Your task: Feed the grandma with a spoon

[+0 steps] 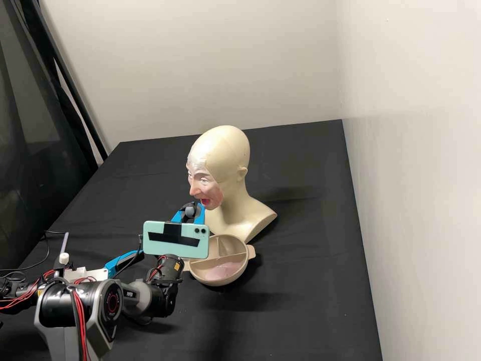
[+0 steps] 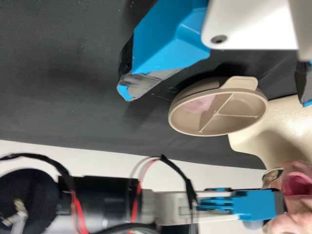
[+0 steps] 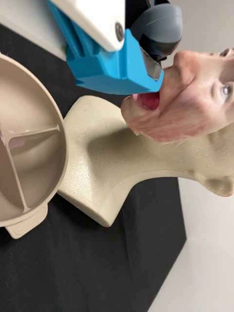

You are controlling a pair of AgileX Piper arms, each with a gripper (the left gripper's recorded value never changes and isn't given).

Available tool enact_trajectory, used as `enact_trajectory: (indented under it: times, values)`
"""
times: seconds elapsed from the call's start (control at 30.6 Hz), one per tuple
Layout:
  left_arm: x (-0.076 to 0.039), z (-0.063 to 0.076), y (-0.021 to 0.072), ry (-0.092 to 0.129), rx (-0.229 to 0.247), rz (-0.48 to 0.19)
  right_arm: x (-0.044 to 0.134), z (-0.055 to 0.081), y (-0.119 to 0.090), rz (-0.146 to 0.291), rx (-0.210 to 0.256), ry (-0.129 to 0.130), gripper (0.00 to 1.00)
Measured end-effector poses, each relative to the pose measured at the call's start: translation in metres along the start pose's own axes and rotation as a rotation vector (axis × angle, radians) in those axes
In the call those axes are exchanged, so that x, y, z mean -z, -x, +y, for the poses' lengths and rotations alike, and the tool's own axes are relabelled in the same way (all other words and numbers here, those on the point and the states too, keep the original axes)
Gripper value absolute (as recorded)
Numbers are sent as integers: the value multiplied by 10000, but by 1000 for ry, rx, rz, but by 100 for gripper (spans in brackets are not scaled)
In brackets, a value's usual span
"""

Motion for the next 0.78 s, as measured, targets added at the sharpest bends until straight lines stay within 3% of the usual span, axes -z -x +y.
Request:
enact_trajectory:
  times: [0.2,0.49,0.59,0.65,0.72,0.78]
  values:
    - [-6,-3,1,-40,-7,33,-29,-7,112,41,-34,6,0]
    - [-19,-39,52,-83,-24,43,-42,-14,133,39,-33,6,0]
    - [-15,-40,101,-72,-66,37,-41,-13,133,40,-34,6,0]
    - [-15,-20,136,-30,-116,27,-38,-10,133,44,-37,6,0]
    - [-7,-7,151,-3,-139,24,-38,-10,133,44,-37,6,0]
    - [-2,-8,162,7,-146,23,-38,-10,133,44,-37,6,0]
